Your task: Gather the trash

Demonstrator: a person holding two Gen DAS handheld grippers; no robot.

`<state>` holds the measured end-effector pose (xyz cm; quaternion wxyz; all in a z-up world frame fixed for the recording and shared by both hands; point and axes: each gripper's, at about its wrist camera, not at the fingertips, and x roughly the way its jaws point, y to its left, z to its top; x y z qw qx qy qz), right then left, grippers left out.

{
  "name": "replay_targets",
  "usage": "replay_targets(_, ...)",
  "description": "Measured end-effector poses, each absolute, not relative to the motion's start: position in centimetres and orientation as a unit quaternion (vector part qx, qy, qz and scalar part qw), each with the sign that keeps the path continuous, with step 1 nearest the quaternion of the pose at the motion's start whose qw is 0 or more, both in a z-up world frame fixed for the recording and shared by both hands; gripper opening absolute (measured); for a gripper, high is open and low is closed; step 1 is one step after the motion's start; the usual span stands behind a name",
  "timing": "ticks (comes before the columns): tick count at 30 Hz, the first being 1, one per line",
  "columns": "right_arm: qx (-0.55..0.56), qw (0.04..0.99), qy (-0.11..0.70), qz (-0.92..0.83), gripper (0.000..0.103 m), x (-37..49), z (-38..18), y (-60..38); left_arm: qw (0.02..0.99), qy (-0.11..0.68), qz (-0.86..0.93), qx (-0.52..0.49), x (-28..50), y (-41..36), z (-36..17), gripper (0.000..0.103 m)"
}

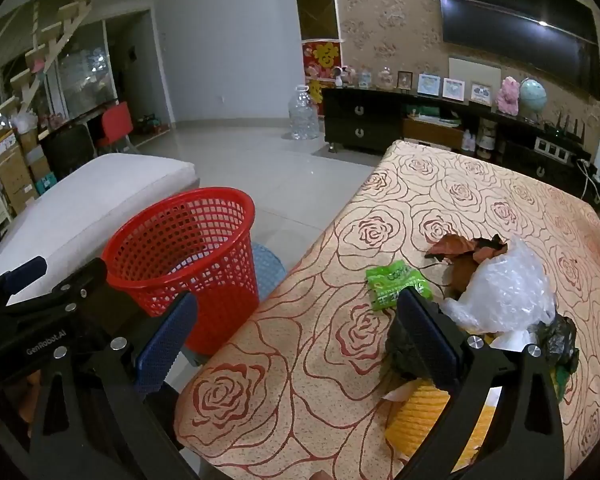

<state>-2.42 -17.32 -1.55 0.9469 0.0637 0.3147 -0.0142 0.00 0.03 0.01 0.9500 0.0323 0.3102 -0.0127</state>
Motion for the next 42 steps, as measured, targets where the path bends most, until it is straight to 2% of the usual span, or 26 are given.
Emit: replay_targets(42, 0.062, 0.948, 0.312, -0.014, 0.096, -2.61, -1.30, -17.24, 0.950, 0.312, -0.013, 0.034, -0.03, 0.01, 0.03, 0.096)
